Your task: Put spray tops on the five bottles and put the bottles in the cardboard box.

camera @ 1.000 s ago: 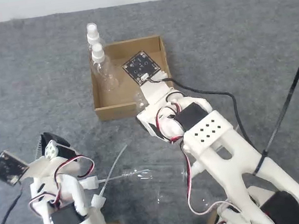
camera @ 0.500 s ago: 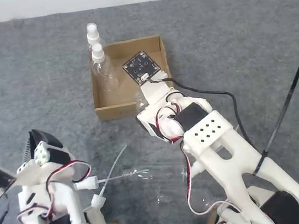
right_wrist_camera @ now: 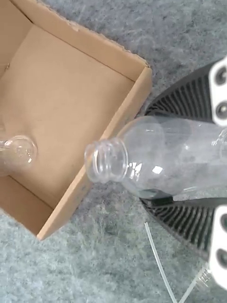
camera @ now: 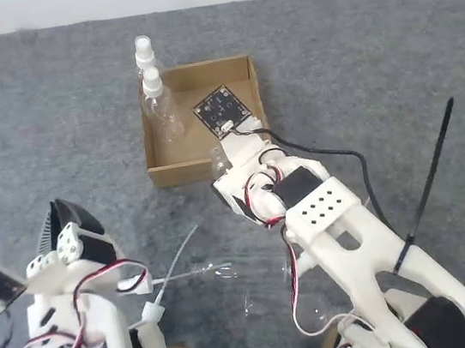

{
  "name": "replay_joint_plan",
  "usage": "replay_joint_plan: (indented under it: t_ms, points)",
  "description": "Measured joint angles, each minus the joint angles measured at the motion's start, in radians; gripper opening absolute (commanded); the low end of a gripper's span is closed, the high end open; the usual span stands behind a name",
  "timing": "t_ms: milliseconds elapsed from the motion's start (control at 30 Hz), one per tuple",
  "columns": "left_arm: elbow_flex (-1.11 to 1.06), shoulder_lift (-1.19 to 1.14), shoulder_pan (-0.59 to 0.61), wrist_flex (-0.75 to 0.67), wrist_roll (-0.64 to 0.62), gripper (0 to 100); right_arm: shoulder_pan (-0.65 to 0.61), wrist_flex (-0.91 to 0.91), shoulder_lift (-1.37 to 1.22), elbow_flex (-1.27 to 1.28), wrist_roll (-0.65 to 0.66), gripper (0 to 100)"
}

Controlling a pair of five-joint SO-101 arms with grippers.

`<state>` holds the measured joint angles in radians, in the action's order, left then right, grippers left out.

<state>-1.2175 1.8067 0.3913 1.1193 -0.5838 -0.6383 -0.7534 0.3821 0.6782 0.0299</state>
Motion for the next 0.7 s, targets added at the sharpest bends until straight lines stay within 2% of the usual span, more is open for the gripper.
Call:
replay_joint_plan:
  t_ms: [300,600,700]
  points:
    - [0.044,0.0,-0.087,0.08,0.021,1,0.0,0.0,0.0,0.0,0.0,0.7]
    - [0.046,-0.005,-0.097,0.083,0.028,1,0.0,0.0,0.0,0.0,0.0,0.7]
    - [0.089,-0.097,-0.098,0.083,0.028,1,0.0,0.0,0.0,0.0,0.0,0.7]
